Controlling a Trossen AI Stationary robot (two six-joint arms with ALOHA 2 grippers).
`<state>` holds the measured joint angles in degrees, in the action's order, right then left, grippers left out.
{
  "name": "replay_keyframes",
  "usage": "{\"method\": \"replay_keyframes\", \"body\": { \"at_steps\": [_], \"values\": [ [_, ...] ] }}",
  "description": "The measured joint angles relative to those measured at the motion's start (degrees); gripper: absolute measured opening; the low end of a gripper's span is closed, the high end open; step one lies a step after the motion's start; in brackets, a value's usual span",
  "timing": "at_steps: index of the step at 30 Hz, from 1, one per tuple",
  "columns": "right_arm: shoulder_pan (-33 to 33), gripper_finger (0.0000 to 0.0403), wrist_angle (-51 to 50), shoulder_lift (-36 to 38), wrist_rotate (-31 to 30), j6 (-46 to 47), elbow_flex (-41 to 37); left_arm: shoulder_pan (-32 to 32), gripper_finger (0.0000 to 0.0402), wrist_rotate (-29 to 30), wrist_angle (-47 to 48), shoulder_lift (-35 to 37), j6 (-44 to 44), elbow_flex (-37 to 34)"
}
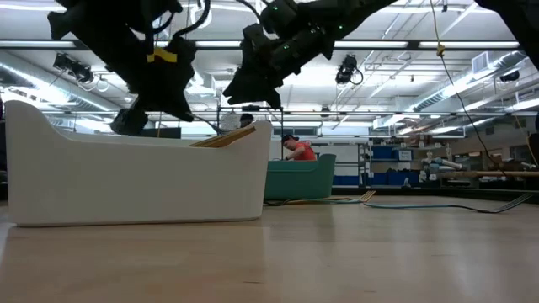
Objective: Sort silverware by color (type)
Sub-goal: Put the orange fork into the black bin
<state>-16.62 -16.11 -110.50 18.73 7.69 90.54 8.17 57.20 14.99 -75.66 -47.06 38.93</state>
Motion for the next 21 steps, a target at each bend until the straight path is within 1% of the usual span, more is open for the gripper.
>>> {"method": "replay_keyframes", "body": {
  "at_steps": [3,10,14,16,21],
  "values": [
    [-1.2,0.0131,-1.5,0.1,1.6,0.1,0.0,-1.7,0.0007,-0.9,-0.1,0.0,3.8,-0.9],
    [-3.2,0.0133,-4.4,2.0,2.0,-0.5,0.0,-5.6,0.0007,-2.0,-0.3,0.3,11.1,-1.1],
    [-3.4,0.0133,-7.8,3.9,1.6,-1.7,0.1,-8.1,0.0007,-5.3,0.8,0.9,17.3,-1.1],
    [-3.2,0.0133,-9.7,4.9,0.5,-2.4,0.0,-9.6,0.0007,-7.7,1.2,1.0,21.2,-1.1],
    [-2.3,0.0133,-13.8,5.6,-2.5,-3.4,0.0,-13.4,0.0007,-14.0,3.4,3.9,30.6,-1.1]
  ]
}}
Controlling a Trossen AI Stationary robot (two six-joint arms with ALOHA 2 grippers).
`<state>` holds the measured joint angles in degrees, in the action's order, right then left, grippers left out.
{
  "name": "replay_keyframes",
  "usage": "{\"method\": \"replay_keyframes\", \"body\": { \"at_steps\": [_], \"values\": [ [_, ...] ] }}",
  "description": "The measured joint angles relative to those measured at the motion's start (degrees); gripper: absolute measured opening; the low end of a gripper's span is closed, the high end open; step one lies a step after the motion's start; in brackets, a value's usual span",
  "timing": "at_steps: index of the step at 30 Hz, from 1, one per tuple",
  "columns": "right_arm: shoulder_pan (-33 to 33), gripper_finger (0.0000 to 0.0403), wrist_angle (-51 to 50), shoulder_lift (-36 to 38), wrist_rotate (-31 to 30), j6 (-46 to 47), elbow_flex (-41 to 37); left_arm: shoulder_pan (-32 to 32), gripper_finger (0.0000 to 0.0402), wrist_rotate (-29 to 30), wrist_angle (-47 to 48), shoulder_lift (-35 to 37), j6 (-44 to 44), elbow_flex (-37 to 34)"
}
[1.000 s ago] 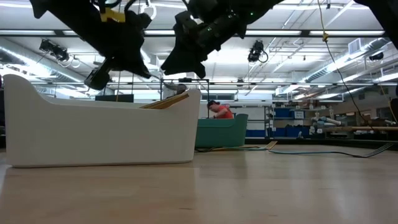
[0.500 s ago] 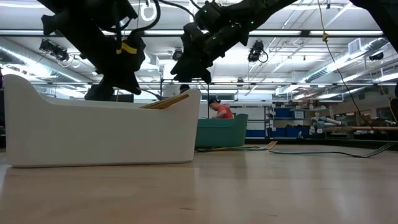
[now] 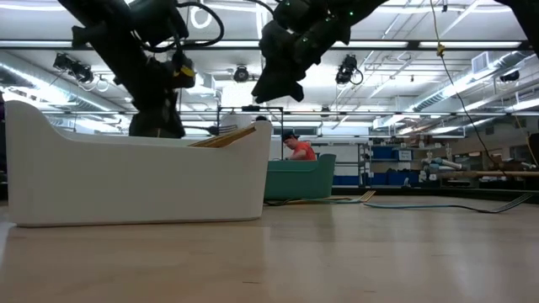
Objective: Sort silverware by color (type)
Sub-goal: Put the orange fork into the black bin
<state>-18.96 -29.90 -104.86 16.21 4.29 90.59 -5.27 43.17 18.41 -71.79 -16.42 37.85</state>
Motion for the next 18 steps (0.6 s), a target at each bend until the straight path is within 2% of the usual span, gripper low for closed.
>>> {"method": "replay_keyframes", "body": {
  "at_steps": [6,12,18],
  "values": [
    [2.0,0.0133,-0.8,0.1,-2.0,-0.9,0.0,-3.3,0.0007,-7.2,2.3,3.1,10.5,0.0],
    [3.4,0.0133,-1.8,0.1,-3.2,-1.8,0.0,-5.0,0.0007,-9.0,3.2,2.8,16.6,0.0],
    [4.6,0.0133,-4.9,0.1,-3.6,-2.9,0.0,-7.4,0.0007,-9.6,-2.4,3.4,18.7,-4.2]
  ]
}}
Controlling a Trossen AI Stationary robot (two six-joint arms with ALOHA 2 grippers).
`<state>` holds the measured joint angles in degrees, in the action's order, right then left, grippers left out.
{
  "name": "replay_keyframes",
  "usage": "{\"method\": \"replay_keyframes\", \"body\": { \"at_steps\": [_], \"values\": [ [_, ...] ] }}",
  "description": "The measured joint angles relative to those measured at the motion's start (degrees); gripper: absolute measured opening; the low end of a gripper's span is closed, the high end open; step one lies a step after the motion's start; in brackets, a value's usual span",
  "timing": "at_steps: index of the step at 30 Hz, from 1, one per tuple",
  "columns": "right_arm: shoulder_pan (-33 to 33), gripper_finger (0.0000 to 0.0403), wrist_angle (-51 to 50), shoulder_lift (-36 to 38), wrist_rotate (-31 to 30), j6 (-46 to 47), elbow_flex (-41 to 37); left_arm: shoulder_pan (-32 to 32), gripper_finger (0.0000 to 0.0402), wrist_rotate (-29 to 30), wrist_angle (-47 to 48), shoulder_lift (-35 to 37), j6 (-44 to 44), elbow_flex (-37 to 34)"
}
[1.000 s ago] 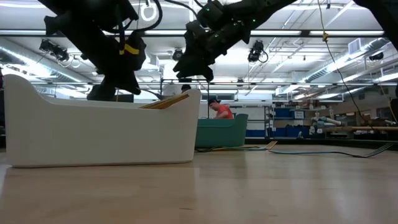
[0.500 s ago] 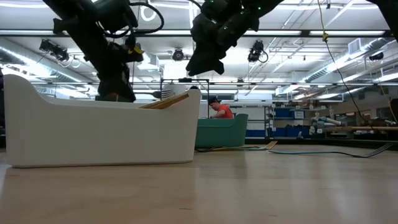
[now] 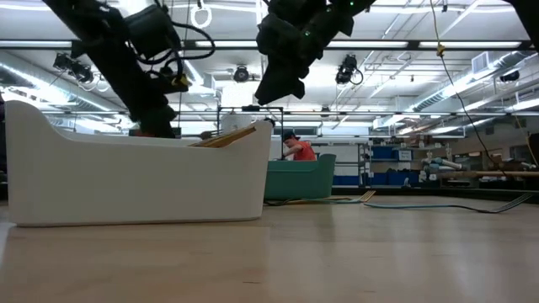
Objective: Sort silverware by color (type)
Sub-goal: Put the orange fork into the black bin, then put the blue fork into the blue bin
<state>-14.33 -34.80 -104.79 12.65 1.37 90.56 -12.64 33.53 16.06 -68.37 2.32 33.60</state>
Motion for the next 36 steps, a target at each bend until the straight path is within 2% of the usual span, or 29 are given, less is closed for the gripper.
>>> {"method": "replay_keyframes", "body": {
  "at_steps": [3,8,12,17,28,36],
  "values": [
    [1.0,0.0133,0.0,0.0,-0.9,-0.2,0.0,-1.3,0.0007,-0.6,-3.4,0.0,-0.1,-2.2],
    [2.8,0.0133,0.0,0.0,-1.3,-0.5,0.0,-3.4,0.0007,-1.0,-11.6,0.0,-5.5,-6.5],
    [4.8,0.0133,0.0,0.0,-2.9,-0.2,0.0,-5.8,0.0007,-4.4,-18.0,0.0,-7.9,-9.5],
    [7.3,0.0133,-0.7,0.0,-6.0,0.6,0.0,-7.8,0.0009,-4.9,-18.5,0.0,-8.0,-11.0],
    [11.8,0.0133,0.1,0.0,-10.0,4.7,-4.8,-7.6,0.0049,-5.5,-18.4,-0.1,-4.0,-12.6],
    [14.0,0.0133,0.2,0.0,-12.4,6.6,-6.9,-5.3,0.0117,-5.6,-22.2,-0.1,-2.5,-12.6]
  ]
}}
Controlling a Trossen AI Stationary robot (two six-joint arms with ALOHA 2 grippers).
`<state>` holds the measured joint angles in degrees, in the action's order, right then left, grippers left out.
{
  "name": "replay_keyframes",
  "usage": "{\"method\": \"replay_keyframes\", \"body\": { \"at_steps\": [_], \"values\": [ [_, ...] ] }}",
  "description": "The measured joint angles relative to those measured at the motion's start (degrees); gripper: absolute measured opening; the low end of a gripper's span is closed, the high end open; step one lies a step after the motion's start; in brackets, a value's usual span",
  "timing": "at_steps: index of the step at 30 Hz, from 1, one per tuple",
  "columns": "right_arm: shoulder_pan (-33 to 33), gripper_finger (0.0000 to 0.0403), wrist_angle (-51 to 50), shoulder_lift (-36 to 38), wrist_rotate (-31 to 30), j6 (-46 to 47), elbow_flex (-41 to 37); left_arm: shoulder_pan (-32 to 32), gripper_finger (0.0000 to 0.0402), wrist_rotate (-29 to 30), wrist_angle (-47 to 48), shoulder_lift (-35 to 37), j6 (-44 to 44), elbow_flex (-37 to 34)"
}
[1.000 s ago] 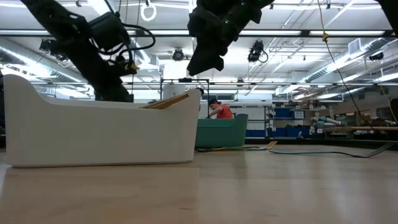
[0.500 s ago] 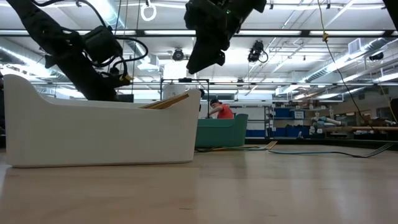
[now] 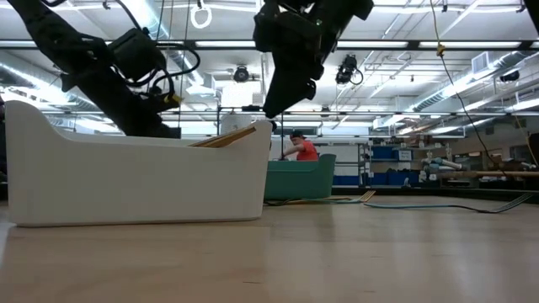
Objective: Sort silverware by color (type)
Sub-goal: Put the blue fork into the blue bin
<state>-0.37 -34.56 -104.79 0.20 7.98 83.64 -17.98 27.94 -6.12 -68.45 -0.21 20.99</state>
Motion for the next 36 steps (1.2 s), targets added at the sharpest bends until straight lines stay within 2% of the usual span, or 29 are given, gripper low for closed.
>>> {"method": "replay_keyframes", "body": {
  "at_steps": [7,15,22,31,36],
  "values": [
    [1.1,0.0133,-0.9,0.0,-3.8,0.0,0.0,3.6,0.0156,2.3,-0.8,0.0,1.1,0.0],
    [2.5,0.013,-1.2,0.0,-3.8,-1.6,-2.6,9.3,0.016,2.2,-0.2,0.0,1.1,2.9],
    [3.7,0.0123,1.6,1.5,-8.8,-0.2,-8.7,13.7,0.016,1.8,2.0,0.0,1.0,8.0],
    [3.9,0.012,10.5,7.6,-10.6,2.5,-20.0,18.9,0.016,1.7,2.3,0.0,0.5,11.7],
    [4.0,0.012,10.5,9.2,-11.7,3.4,-24.0,21.5,0.016,1.7,2.3,0.0,0.4,13.4]
  ]
}}
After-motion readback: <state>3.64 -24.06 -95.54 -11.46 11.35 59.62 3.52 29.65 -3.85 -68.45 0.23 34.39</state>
